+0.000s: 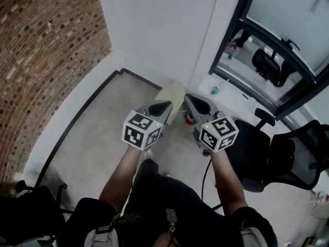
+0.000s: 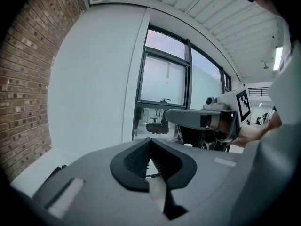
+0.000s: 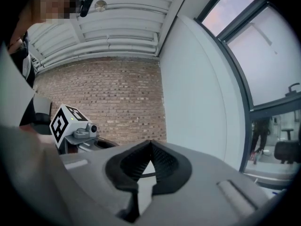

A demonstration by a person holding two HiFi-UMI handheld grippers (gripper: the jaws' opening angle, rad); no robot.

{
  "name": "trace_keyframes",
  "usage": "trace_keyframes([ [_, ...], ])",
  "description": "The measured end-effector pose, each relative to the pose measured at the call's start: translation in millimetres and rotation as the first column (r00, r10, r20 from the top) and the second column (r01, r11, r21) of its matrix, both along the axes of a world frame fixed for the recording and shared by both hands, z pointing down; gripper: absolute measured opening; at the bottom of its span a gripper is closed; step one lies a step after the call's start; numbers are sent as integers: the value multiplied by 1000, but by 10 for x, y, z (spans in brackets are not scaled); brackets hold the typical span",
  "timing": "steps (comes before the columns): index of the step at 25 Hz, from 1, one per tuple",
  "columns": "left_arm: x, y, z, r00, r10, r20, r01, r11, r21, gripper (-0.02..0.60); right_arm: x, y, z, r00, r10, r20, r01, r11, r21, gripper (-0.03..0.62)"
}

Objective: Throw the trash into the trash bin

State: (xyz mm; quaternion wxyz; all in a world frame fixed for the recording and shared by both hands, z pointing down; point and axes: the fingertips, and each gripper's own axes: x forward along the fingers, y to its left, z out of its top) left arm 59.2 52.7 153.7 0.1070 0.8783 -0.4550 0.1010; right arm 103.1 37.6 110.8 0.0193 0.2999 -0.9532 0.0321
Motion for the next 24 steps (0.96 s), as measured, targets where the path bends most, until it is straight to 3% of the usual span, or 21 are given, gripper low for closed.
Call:
trace_keyframes([
  [24,191,167,-310,1000,20,-3,-20,998,62,2,222,190,-319,998,31,46,-33,999,43,3],
])
